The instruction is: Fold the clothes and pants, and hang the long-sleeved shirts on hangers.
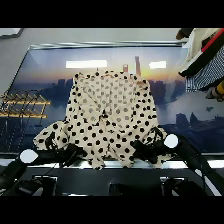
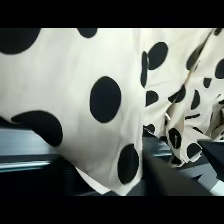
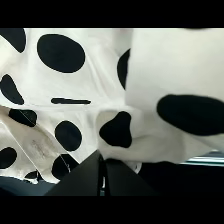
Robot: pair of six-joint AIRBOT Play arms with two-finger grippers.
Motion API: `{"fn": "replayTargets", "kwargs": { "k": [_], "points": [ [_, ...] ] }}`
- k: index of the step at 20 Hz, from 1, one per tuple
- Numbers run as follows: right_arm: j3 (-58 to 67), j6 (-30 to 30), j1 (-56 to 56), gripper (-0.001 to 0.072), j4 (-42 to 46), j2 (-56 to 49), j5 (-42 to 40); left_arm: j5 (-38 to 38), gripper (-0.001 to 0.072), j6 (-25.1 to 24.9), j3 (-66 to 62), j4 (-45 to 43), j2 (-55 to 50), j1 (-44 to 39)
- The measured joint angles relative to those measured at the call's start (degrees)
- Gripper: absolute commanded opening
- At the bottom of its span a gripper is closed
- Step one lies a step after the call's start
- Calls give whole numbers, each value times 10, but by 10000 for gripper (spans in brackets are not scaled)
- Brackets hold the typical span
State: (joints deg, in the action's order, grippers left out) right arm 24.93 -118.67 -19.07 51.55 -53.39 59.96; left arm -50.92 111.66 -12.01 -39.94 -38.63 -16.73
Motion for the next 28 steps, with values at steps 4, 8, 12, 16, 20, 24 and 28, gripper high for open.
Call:
{"fn": "replayTargets", "kwargs": {
  "k": [4,8,12,16,20,24,28],
  "points": [
    [1,0,0,20,1,26,23,31,14,0,-15,24,-28,-26],
    [2,-42,0,20,2,117,99,-26,13,7,-48,18,18,-33],
    [23,-148,0,20,4,242,182,-85,12,67,-89,-15,93,-36],
    [49,-249,0,21,17,285,148,-54,13,103,-112,-19,86,-36],
    [57,-292,0,21,18,230,36,39,13,114,-121,38,13,-36],
    [59,-311,0,22,12,131,-117,114,13,101,-146,79,-77,-36],
    [60,-315,0,43,-23,28,-244,160,15,40,-212,92,-187,-36]
  ]
}}
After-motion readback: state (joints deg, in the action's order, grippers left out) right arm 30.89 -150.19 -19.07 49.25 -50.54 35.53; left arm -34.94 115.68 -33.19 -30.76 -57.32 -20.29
